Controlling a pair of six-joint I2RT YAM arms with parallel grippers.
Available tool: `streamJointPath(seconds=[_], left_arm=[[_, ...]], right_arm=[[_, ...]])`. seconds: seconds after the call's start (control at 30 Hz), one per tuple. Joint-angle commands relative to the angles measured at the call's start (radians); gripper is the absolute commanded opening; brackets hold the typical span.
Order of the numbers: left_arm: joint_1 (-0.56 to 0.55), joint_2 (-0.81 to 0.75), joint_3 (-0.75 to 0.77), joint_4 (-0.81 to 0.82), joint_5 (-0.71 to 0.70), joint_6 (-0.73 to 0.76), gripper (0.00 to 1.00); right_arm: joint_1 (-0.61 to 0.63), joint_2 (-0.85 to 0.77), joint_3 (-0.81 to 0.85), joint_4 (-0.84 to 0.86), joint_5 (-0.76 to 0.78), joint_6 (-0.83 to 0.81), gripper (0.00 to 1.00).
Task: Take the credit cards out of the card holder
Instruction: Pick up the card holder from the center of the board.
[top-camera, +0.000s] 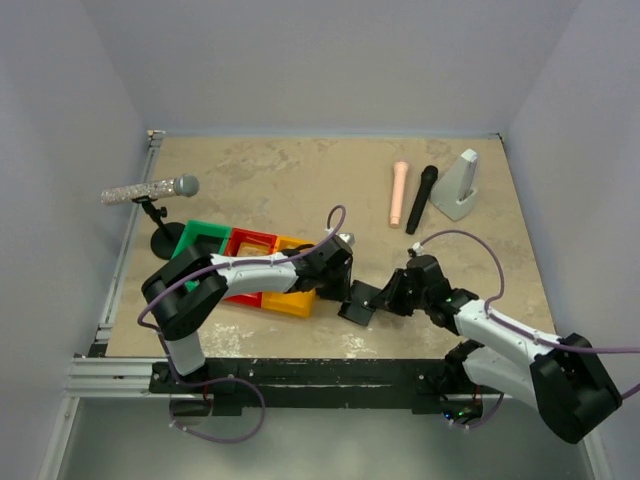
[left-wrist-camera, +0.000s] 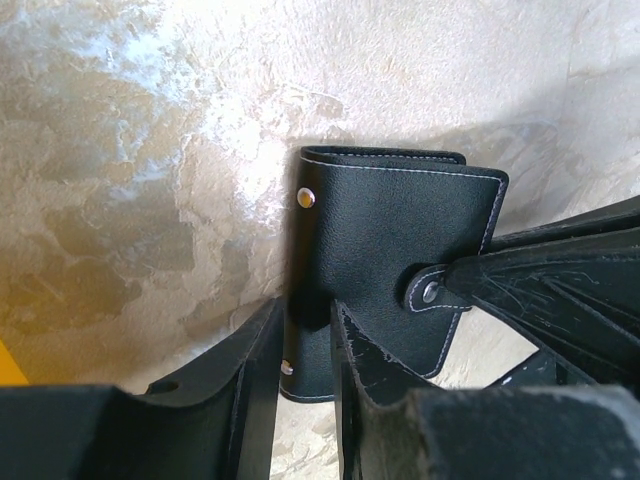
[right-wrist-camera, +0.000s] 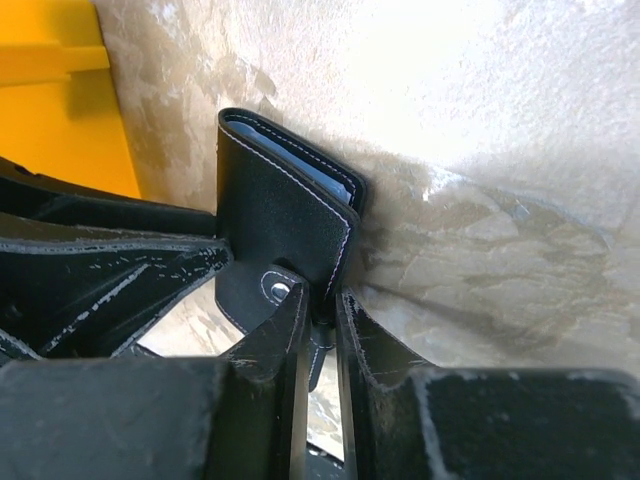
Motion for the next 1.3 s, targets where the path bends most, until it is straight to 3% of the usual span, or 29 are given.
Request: streamJointPath(seconds=[0.0, 0.27, 0.47, 0.67, 0.83, 1.0, 1.17, 1.2, 1.27], left_arm=[[-0.002, -0.057, -0.013, 0.025, 0.007, -0.008, 0.30], [0.013, -0.165, -0.014, 0.045, 0.004, -0.002, 0.33], [0.042, -0.298, -0.028, 0.066, -0.001, -0.005, 0.35], [0.094, -0.484, -0.148, 0.187, 0.034, -0.025, 0.39], [0.126, -0.681, -0.331, 0.390, 0.101, -0.011, 0.43], [0.192, -0.852, -0.408, 0.465, 0.296, -0.036, 0.64], [0.194, -0.936, -0.464, 0.563, 0.359, -0.011, 0.73], [0.194, -0.944, -0.474, 0.580, 0.369, -0.013, 0.85], [0.194, -0.944, -0.488, 0.608, 0.396, -0.013, 0.99]], right_arm=[[0.002, -0.056, 0.013, -0.129, 0.025, -0.068, 0.00], [0.001, -0.242, 0.070, -0.315, 0.045, -0.134, 0.00], [0.002, -0.372, 0.232, -0.488, -0.026, -0.260, 0.00], [0.001, -0.449, 0.358, -0.562, -0.141, -0.344, 0.00], [0.001, -0.466, 0.404, -0.536, -0.285, -0.361, 0.00], [0.003, -0.472, 0.433, -0.473, -0.437, -0.350, 0.00], [0.003, -0.472, 0.461, -0.418, -0.521, -0.332, 0.00], [0.003, -0.471, 0.464, -0.410, -0.526, -0.326, 0.00], [0.001, -0.466, 0.465, -0.390, -0.526, -0.306, 0.00]])
